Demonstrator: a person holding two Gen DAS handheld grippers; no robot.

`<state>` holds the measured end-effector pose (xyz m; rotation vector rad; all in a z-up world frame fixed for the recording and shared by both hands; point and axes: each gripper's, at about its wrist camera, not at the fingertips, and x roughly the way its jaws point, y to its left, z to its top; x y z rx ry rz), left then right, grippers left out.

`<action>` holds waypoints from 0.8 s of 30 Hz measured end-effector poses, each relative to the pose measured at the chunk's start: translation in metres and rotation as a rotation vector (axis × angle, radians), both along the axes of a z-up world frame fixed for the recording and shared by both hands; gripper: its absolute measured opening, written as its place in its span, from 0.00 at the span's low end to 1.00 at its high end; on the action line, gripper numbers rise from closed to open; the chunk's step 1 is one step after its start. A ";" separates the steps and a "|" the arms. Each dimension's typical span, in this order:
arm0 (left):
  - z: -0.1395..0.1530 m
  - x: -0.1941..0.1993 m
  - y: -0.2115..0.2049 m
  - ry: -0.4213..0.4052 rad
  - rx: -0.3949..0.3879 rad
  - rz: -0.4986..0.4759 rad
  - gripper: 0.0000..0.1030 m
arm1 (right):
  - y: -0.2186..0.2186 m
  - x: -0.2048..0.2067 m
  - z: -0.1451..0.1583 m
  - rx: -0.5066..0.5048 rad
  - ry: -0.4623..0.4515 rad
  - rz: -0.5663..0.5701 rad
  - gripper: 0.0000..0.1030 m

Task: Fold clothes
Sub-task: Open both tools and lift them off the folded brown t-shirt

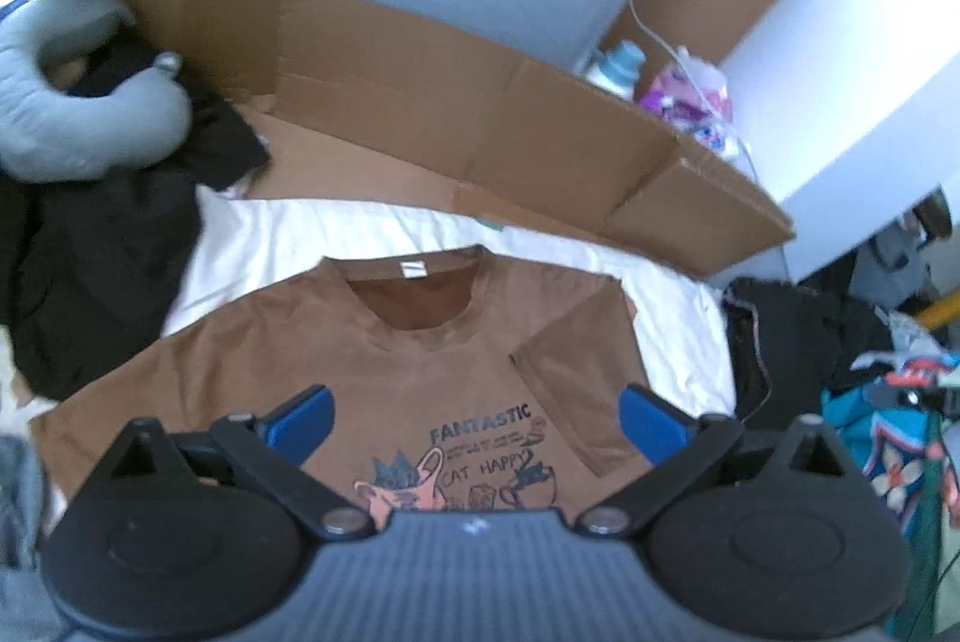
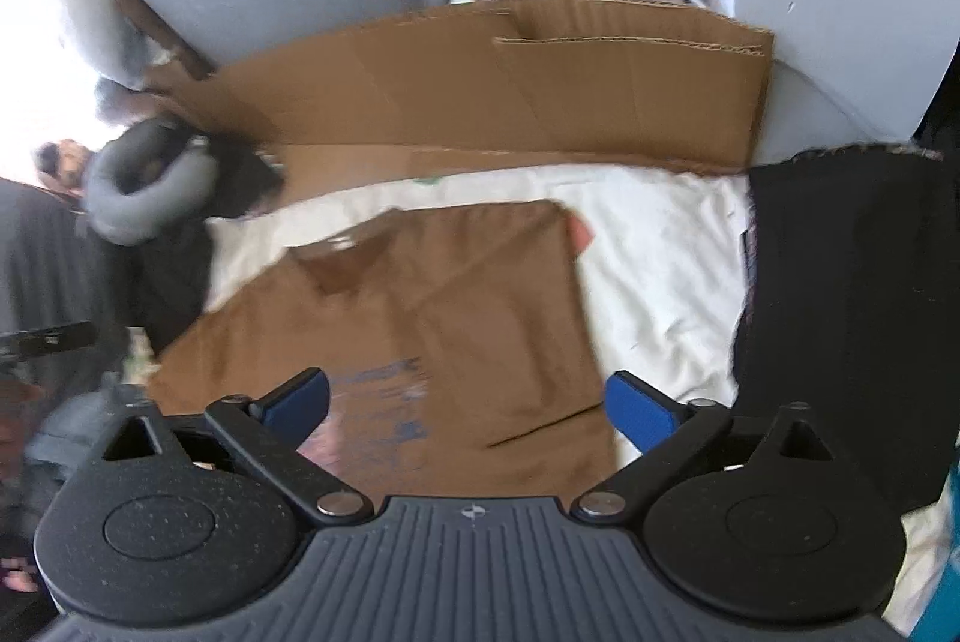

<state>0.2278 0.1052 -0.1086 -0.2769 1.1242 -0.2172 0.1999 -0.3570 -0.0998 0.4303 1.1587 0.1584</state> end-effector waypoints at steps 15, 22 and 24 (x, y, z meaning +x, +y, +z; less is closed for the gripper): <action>0.098 -0.097 0.052 -0.040 -0.002 0.102 0.99 | 0.002 -0.059 0.138 -0.051 -0.094 0.063 0.99; 0.110 -0.145 0.061 -0.072 0.005 0.157 0.99 | 0.012 -0.090 0.169 -0.088 -0.139 0.131 0.99; 0.109 -0.156 0.064 -0.076 0.012 0.177 0.99 | 0.015 -0.098 0.174 -0.086 -0.151 0.142 0.99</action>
